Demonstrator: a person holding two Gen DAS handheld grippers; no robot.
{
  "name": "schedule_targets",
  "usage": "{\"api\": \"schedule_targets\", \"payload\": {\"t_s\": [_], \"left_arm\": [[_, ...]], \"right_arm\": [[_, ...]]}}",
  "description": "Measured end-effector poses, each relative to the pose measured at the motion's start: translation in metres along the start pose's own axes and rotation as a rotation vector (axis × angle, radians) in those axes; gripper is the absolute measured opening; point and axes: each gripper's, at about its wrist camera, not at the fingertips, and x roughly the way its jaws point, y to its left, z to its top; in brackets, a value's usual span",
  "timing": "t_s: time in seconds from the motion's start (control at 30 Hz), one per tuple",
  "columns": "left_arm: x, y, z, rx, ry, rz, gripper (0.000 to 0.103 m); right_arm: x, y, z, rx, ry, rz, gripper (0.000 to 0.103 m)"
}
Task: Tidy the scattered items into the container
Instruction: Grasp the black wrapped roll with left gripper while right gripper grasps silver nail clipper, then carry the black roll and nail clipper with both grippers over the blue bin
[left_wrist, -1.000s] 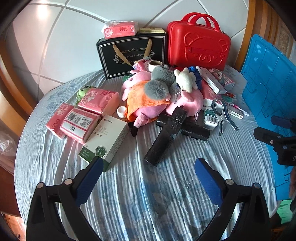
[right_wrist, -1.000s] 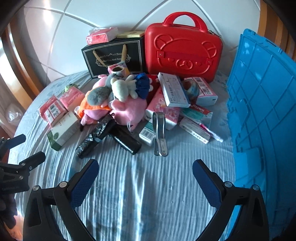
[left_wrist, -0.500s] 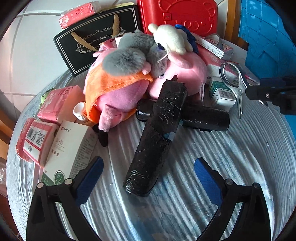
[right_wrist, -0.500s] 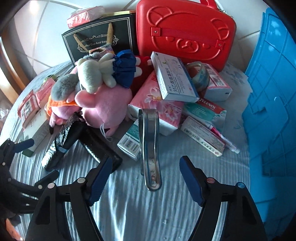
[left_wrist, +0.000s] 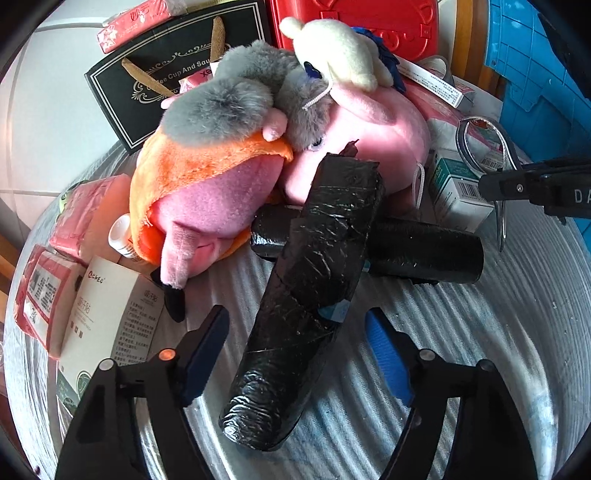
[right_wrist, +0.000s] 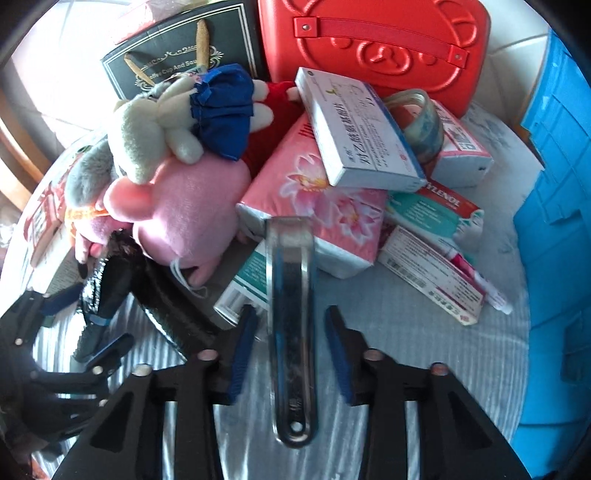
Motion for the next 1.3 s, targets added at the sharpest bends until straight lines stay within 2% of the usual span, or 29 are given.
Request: {"api": "schedule_targets", "payload": {"t_s": [0.03, 0.2, 0.23, 0.8, 0.93, 1.03, 1.1, 1.3], "left_arm": [[0.001, -0.001, 0.001, 0.005, 0.005, -0.006, 0.060], [0.004, -0.002, 0.004, -0.011, 0.022, -0.017, 0.048], [0.004, -0.002, 0.004, -0.019, 0.027, -0.022, 0.043], [-0.015, -0.004, 0.004, -0.075, 0.040, -0.010, 0.037], [-0.032, -0.014, -0.005, -0.095, 0.032, -0.002, 0.035], [-0.047, -0.003, -0.015, -0.110, 0.030, 0.005, 0.034], [-0.058, -0.014, -0.018, -0.122, 0.029, 0.011, 0.034], [-0.085, -0.011, -0.021, -0.138, 0.019, 0.030, 0.034]], "right_arm": [[0.000, -0.001, 0.000, 0.005, 0.002, 0.006, 0.024], [0.000, -0.002, -0.001, 0.015, 0.011, 0.020, 0.023], [0.000, -0.002, -0.001, 0.013, 0.014, 0.019, 0.023], [-0.027, 0.007, -0.008, 0.010, 0.002, 0.020, 0.023], [-0.041, 0.015, -0.012, 0.007, -0.006, 0.025, 0.023], [-0.051, 0.016, -0.017, 0.005, -0.015, 0.031, 0.023], [-0.059, 0.018, -0.019, 0.003, -0.021, 0.035, 0.023], [-0.084, 0.026, -0.025, -0.003, -0.033, 0.048, 0.023]]}}
